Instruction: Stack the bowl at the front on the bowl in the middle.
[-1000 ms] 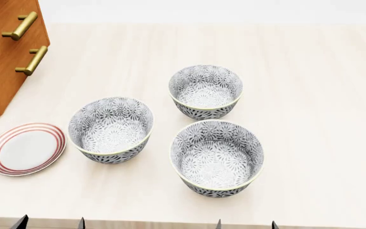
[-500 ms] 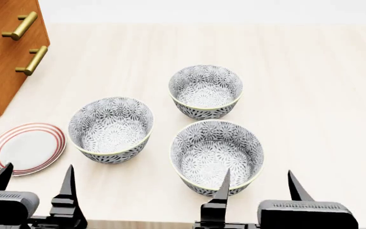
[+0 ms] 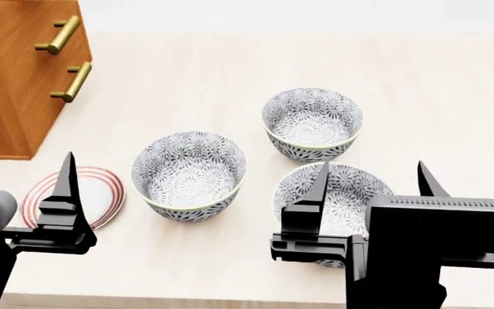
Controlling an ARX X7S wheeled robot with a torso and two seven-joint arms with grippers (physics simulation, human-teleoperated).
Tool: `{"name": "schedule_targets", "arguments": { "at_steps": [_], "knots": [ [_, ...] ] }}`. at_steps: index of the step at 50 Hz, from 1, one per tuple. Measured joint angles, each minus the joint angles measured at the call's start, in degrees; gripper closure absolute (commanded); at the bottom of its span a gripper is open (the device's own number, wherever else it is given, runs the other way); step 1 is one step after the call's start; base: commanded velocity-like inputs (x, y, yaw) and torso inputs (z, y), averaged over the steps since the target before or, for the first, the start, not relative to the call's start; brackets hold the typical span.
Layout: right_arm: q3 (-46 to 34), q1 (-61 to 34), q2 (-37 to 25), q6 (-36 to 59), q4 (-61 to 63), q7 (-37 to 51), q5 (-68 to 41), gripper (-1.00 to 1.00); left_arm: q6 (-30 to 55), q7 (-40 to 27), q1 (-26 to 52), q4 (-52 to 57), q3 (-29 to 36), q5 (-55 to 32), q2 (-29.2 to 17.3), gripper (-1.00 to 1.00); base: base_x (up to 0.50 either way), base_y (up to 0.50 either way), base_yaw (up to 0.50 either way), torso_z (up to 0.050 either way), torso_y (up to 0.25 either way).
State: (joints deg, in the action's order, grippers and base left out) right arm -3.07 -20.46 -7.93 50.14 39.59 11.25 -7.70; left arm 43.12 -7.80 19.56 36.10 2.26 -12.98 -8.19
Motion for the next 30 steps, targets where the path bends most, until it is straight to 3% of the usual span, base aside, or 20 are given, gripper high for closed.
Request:
{"name": "schedule_targets", "arguments": {
  "at_steps": [6, 19, 30],
  "knots": [
    [-0.66, -0.51, -0.47, 0.69, 0.42, 0.54, 0.14, -1.0, -0.18, -0.36, 0.31, -0.13, 0.2, -0.01, -0.31, -1.0, 0.0, 0.48, 0.0, 0.0, 0.0],
    [-1.52, -0.48, -0.87, 0.08, 0.06, 1.13, -0.15, -1.0, -0.97, -0.95, 0.3, -0.76, 0.57, -0.18, -0.78, -1.0, 0.0, 0.0, 0.0, 0.0, 0.0],
    [-2.69, -0.28, -1.66, -0.99, 0.17, 1.14, -0.18, -1.0, -1.95, -1.49, 0.33, -1.61, 1.04, -0.1, -1.16, -1.0, 0.47, 0.0, 0.0, 0.0, 0.0]
  ]
}}
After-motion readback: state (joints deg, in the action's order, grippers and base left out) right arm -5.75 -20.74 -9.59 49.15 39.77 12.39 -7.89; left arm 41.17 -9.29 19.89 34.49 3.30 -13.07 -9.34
